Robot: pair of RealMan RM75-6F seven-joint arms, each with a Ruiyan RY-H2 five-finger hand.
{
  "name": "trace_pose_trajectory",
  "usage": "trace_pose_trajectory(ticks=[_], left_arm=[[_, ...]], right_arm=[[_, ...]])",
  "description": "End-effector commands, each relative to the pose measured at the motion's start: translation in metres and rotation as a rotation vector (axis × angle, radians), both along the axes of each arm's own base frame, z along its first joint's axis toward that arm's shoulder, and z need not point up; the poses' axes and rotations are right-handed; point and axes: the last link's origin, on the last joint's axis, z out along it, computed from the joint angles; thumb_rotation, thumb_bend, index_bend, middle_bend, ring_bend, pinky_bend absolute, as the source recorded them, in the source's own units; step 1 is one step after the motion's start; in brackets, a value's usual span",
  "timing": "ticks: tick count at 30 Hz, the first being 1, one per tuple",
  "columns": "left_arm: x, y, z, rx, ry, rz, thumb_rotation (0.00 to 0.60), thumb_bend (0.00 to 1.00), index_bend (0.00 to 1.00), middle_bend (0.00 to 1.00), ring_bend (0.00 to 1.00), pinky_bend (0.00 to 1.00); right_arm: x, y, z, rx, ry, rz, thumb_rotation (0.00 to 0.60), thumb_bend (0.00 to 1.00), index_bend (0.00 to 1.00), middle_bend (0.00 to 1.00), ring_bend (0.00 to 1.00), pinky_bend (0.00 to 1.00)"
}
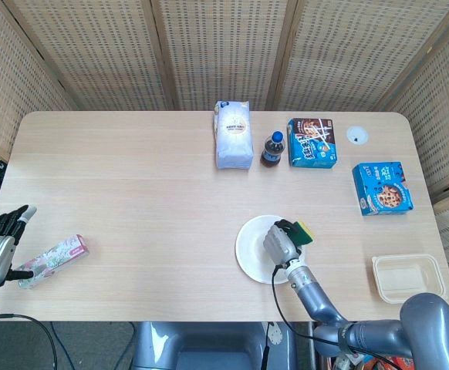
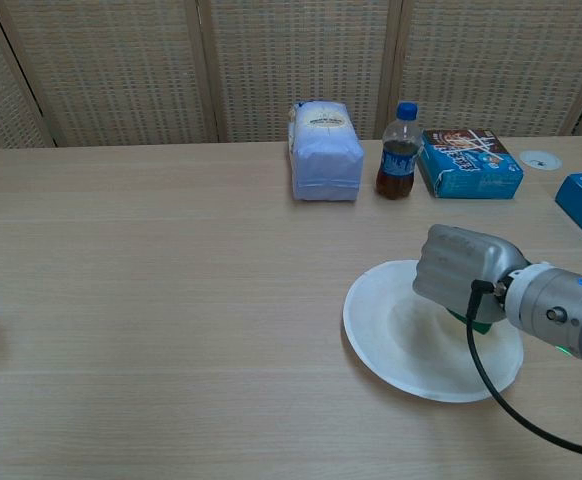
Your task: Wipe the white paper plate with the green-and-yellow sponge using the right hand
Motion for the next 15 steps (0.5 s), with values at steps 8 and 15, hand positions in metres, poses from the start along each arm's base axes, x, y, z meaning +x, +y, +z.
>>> trace_pose_trajectory(ticks=[8, 15], left_arm=[[-0.001, 0.0001, 0.0004, -0.004, -0.005, 0.006, 0.6, 0.0, 0.0, 0.0, 0.0, 0.0], [-0.0016, 0.0002, 0.0012, -0.004, -0.01, 0.008, 0.6, 0.0, 0.0, 0.0, 0.0, 0.0]], right_arm=[[-0.0056, 0.0027, -0.0115, 0.006, 0.058, 0.03, 0.6, 0.6, 0.55, 0.6, 0.51, 0.69], [-0.0085, -0.0005, -0.0109, 0.012, 0.043, 0.007, 0.6, 0.61, 0.56, 0.6, 0.51, 0.69]])
